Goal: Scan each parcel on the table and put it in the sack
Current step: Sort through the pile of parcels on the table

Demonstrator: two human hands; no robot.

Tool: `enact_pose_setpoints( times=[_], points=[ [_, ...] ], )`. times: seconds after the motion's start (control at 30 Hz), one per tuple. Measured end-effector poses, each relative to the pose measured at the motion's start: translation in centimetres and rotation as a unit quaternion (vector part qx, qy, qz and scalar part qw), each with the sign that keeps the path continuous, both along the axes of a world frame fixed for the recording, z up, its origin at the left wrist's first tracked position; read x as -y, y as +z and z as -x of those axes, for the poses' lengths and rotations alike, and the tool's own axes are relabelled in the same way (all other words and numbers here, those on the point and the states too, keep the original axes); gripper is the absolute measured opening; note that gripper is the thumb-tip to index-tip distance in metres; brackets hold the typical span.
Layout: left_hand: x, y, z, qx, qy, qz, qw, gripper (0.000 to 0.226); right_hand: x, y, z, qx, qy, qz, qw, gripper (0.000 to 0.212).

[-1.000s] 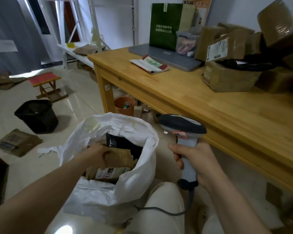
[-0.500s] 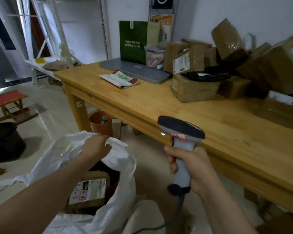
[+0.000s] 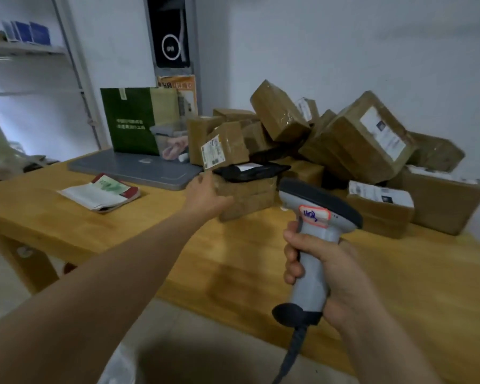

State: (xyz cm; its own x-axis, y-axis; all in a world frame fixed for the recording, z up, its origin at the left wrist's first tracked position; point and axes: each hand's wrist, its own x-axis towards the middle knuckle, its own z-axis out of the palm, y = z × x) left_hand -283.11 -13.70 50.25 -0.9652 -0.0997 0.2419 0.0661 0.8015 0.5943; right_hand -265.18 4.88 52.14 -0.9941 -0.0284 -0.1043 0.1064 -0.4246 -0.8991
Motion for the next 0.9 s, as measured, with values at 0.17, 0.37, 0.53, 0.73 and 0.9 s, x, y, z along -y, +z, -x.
enact_pose_setpoints(
  times=[0.17,0.37,0.53,0.73,0.9],
  points=[
    [-1.9,1.3,6.0,-0.062,-0.077,0.125,0.987,0.043,-1.1,-0.5,2.4,0.015,-0.005,0.008,1.000,0.037],
    [-3.6,3.3,7.9,-0.046,-0.040,0.128,0.990,0.026,-1.9,-0.9,2.7,0.015,0.000,0.001,1.000,0.042],
    [-3.8,7.1,6.1,-0.178,0.006,-0.110,0.978,0.028,-3.0,-1.2,0.8,0.019,-0.031,0.017,0.999,0.041],
    [-5.4,7.7,0.2,-0.257,-0.054,-0.170,0.950,0.024,-5.2,-2.3,-3.5,0.027,-0.089,0.042,0.995,0.033],
    [-4.5,9.5,-1.6,-0.206,0.001,-0.249,0.946,0.032,-5.9,-3.2,-6.9,0.054,-0.097,0.023,0.994,0.028]
  ],
)
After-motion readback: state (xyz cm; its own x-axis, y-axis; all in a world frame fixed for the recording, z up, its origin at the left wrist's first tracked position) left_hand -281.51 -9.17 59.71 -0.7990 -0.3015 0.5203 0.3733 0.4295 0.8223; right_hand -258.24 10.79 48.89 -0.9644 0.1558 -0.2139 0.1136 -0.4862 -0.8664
